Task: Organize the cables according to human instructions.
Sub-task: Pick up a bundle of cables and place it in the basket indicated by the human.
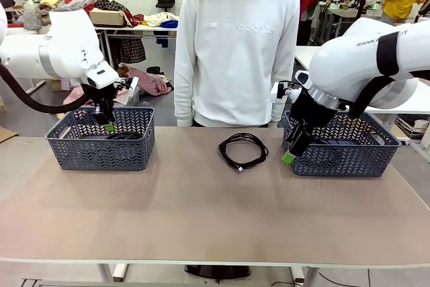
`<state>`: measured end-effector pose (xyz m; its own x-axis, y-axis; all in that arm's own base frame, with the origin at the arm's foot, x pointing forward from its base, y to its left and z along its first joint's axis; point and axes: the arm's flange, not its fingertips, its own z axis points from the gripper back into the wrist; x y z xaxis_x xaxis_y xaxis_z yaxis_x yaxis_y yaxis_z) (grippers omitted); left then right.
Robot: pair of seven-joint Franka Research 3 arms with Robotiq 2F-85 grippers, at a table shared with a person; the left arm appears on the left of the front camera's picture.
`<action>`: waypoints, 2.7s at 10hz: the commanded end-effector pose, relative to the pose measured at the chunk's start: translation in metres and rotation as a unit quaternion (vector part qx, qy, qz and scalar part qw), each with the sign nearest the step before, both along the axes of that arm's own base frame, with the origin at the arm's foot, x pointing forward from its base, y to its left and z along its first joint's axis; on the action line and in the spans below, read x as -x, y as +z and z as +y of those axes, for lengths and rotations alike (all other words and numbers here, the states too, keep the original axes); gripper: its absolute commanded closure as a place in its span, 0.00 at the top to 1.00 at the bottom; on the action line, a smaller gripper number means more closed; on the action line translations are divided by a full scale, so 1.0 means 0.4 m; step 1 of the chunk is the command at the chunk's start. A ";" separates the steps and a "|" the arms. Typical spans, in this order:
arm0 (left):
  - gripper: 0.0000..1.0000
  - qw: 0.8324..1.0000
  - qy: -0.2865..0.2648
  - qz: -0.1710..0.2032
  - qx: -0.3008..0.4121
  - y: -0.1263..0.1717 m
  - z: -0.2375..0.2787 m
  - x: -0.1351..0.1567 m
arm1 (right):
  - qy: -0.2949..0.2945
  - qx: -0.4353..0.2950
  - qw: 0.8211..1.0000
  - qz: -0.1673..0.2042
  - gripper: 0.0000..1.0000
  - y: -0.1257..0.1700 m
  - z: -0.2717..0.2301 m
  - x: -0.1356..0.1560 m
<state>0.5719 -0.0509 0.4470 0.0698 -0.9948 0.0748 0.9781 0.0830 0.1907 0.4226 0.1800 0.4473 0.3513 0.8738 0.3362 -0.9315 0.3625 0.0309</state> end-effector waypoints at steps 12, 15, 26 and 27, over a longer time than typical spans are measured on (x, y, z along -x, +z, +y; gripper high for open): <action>1.00 1.000 0.006 0.021 0.013 0.021 -0.008 0.005 | -0.001 0.000 1.000 -0.001 1.00 0.001 0.003 0.000; 1.00 1.000 0.006 0.021 0.013 0.021 -0.008 0.005 | -0.001 0.000 1.000 -0.001 1.00 0.001 0.003 0.000; 1.00 0.983 0.045 0.042 0.173 0.002 -0.238 0.248 | -0.001 0.000 1.000 -0.001 1.00 0.001 0.003 0.000; 1.00 0.982 0.039 0.042 0.180 -0.006 -0.256 0.273 | -0.001 0.000 1.000 -0.001 1.00 0.001 0.003 0.000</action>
